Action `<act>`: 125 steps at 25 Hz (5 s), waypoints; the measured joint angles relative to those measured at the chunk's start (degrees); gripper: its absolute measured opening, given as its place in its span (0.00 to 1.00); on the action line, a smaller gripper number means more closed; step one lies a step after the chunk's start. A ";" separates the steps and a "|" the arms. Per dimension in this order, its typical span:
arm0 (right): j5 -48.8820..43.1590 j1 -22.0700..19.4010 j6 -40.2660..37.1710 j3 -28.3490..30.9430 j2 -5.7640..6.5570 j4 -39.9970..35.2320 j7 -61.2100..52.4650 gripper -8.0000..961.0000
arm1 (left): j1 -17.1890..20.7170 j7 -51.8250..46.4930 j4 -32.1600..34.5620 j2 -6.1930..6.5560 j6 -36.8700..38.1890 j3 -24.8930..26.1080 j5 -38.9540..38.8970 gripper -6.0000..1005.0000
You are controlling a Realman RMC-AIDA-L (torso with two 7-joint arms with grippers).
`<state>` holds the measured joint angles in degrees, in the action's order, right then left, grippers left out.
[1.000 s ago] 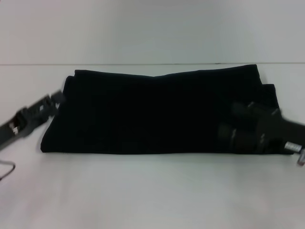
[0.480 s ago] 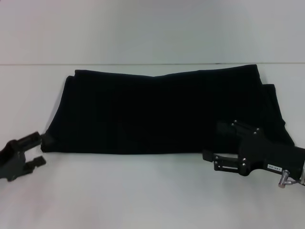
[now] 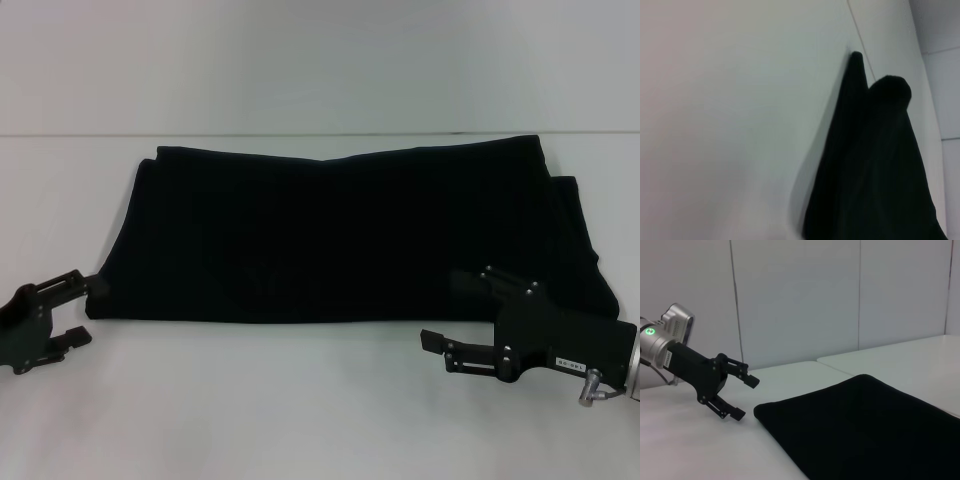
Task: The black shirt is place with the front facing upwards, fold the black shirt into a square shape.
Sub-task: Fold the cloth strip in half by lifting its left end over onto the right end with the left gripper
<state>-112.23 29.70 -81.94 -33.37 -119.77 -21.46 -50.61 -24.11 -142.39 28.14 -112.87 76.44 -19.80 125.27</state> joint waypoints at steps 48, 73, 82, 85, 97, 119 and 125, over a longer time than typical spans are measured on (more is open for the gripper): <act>0.07 1.15 3.24 0.08 -0.11 1.32 -1.15 0.98 | -8.58 3.69 -4.22 -1.31 -12.47 -6.03 -1.88 0.16; 3.67 0.05 2.95 3.21 0.24 1.51 -1.33 0.98 | -2.83 9.36 -3.97 -0.90 -11.36 -2.60 -8.84 0.03; 3.69 -1.18 3.34 4.94 0.56 1.20 -1.33 0.98 | 0.11 8.72 -1.80 2.22 -9.06 0.75 -8.14 0.03; 3.69 -1.78 3.37 5.51 0.62 1.13 -1.33 0.98 | 0.03 7.74 -1.21 3.00 -7.22 0.87 -8.10 0.03; 3.70 -5.31 3.46 11.97 0.60 1.34 -1.33 0.98 | -16.52 8.85 -0.93 -1.37 2.78 0.30 -10.22 0.03; 3.75 -6.17 8.78 15.45 -0.05 3.01 -0.54 0.98 | -30.74 27.31 -24.24 -11.90 -15.25 -18.38 -20.45 0.03; 3.92 -1.06 13.79 14.95 -0.10 5.25 2.85 0.98 | -29.77 27.59 -22.73 -11.76 -11.73 -17.78 -20.78 0.03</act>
<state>-108.31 28.63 -68.14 -18.42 -119.87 -16.21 -47.76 -53.89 -114.80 5.41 -124.63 64.71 -37.58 104.49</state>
